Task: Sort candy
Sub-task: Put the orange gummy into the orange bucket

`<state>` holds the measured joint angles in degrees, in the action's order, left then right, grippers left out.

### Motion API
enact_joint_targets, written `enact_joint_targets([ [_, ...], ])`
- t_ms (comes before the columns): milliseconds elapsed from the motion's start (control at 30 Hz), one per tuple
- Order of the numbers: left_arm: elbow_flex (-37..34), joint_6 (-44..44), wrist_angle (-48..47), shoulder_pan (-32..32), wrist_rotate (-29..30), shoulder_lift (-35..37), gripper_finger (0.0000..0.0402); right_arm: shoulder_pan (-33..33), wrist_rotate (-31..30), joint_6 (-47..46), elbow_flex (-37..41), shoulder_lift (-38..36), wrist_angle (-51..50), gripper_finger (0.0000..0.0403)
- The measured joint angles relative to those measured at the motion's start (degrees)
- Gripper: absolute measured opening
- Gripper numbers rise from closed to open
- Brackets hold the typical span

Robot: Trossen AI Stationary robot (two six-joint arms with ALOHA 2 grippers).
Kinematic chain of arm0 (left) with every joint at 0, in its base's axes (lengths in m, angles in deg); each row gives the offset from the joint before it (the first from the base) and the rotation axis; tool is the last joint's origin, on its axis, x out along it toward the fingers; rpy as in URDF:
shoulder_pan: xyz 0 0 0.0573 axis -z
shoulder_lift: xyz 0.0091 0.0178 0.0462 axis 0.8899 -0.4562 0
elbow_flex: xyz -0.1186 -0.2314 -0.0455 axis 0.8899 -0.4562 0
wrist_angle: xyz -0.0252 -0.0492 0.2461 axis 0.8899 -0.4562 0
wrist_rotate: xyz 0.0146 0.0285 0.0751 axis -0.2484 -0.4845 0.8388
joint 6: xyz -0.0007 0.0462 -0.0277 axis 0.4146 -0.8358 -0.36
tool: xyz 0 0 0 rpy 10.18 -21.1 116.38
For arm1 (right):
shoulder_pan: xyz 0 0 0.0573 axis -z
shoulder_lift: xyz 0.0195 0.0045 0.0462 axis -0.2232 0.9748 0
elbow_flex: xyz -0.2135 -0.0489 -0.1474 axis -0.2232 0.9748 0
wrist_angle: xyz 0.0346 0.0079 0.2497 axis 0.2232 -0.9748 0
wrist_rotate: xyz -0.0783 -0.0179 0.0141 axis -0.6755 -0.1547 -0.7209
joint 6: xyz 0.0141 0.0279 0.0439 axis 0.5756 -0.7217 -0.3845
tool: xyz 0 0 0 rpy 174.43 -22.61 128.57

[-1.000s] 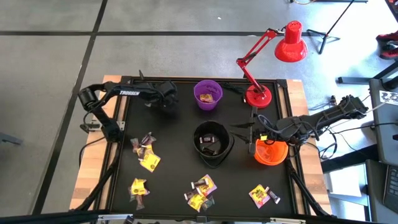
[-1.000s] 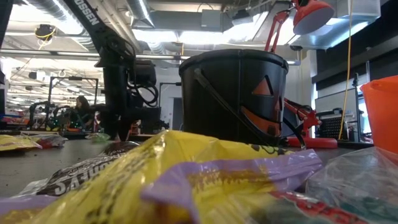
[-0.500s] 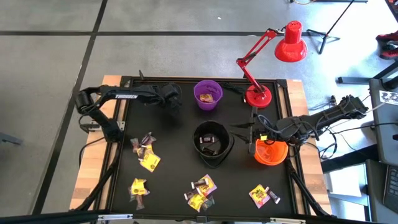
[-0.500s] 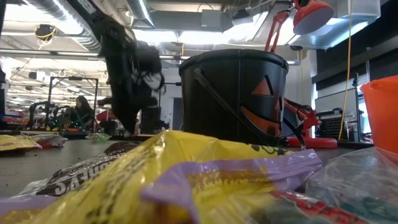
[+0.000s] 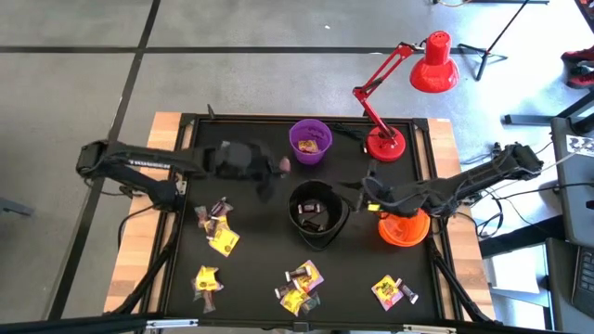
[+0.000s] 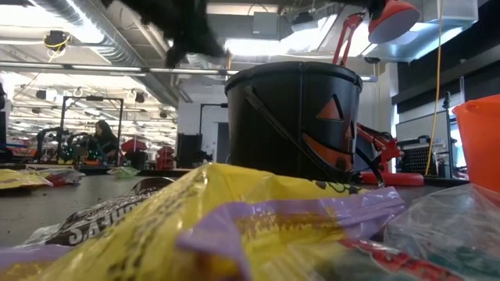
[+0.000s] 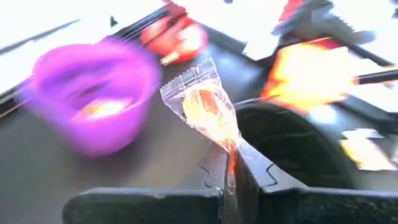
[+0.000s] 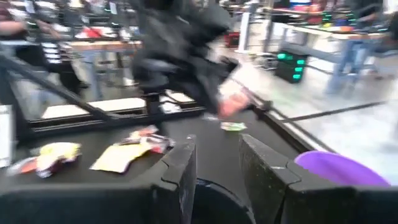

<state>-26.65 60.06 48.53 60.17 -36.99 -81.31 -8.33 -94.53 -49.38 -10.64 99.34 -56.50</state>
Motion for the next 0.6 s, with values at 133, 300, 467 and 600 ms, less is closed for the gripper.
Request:
enact_joint_targets([
  [133, 0.0, -2.1, 8.0, 7.0, 1.3, -0.4, 0.0000, 0.0, -0.8, 2.4, -0.1, 3.8, 6.8, 0.0117],
  [300, 0.0, -3.5, 13.6, 12.3, 4.4, -2.2, 0.0000, 1.2, 3.7, 2.0, -0.2, 6.0, 13.2, 0.0123],
  [467, 0.0, -5.1, 18.9, 14.8, 4.8, -5.3, 0.0000, 4.8, 16.0, -4.2, -0.2, 6.2, 14.3, 0.0164],
  [600, 0.0, -5.2, 22.3, 15.3, 4.8, -7.6, 0.0000, 6.7, 20.4, -6.8, -0.2, 6.2, 14.4, 0.0207],
])
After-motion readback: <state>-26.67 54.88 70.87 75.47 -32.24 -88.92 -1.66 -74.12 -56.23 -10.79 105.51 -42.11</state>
